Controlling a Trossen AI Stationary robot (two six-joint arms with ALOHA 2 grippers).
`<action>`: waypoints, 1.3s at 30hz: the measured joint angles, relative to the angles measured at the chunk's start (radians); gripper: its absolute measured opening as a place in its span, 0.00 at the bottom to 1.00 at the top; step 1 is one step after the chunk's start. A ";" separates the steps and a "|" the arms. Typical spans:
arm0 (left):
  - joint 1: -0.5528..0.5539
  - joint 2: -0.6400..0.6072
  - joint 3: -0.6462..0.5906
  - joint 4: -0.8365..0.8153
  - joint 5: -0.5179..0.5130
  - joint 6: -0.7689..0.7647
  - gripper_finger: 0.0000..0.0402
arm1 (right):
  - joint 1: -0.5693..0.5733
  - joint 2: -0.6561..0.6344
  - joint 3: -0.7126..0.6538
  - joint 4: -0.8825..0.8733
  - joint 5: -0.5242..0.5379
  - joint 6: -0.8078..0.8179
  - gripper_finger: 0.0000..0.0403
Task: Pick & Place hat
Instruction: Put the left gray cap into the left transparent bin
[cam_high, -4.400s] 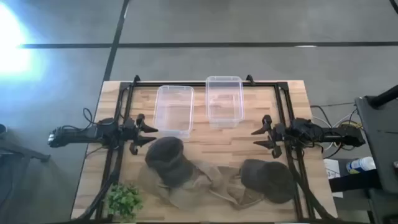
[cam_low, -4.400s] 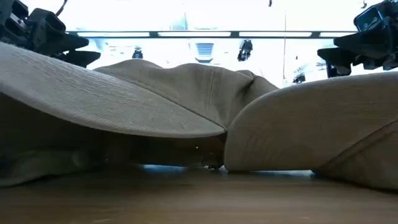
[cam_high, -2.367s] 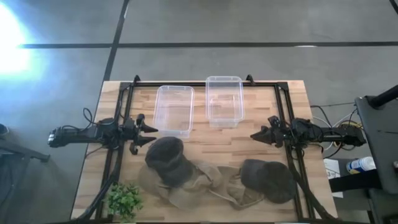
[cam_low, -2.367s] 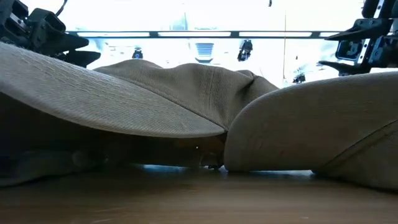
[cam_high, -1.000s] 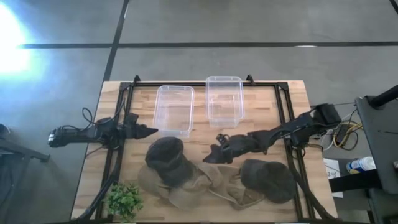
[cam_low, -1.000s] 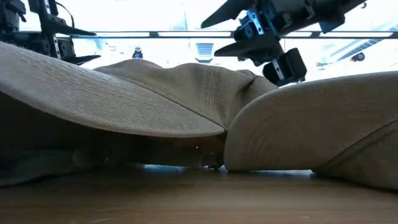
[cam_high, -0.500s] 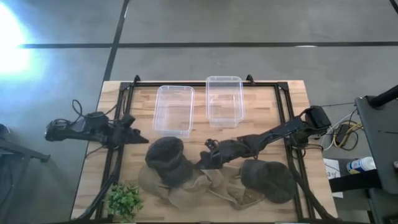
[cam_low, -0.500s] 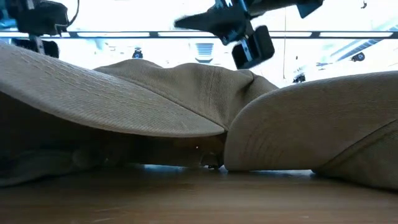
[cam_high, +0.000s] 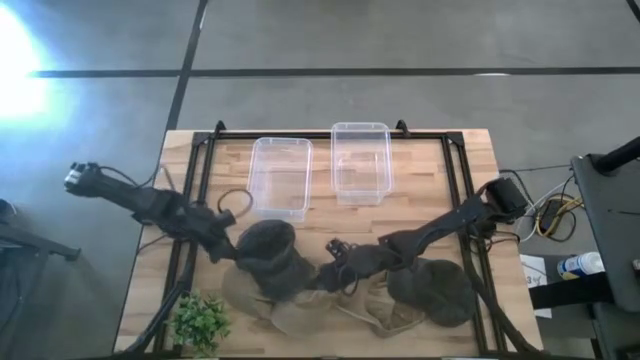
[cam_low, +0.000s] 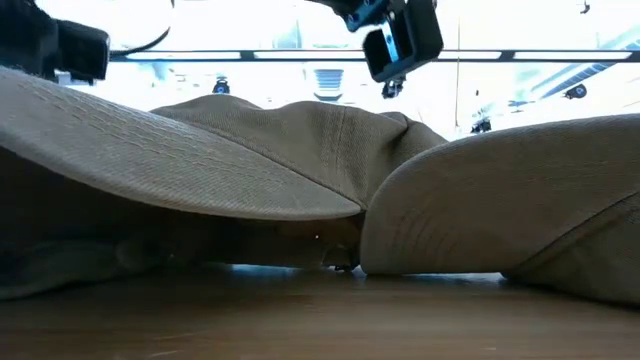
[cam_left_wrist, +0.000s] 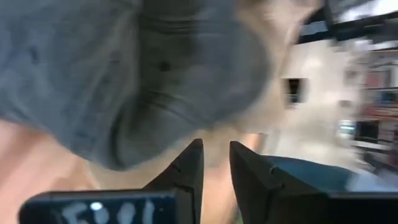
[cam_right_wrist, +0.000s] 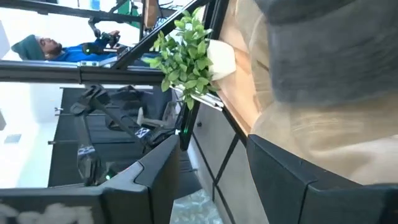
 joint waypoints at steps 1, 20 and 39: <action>-0.011 0.033 0.000 0.002 -0.024 0.000 0.15 | 0.008 0.019 0.017 -0.001 0.010 0.004 0.45; -0.168 0.397 -0.001 0.207 -0.001 0.007 0.03 | 0.085 0.380 0.304 0.054 0.074 0.206 0.45; -0.214 0.542 -0.001 0.507 -0.008 0.022 0.03 | 0.015 0.377 0.322 -0.107 0.269 0.205 0.40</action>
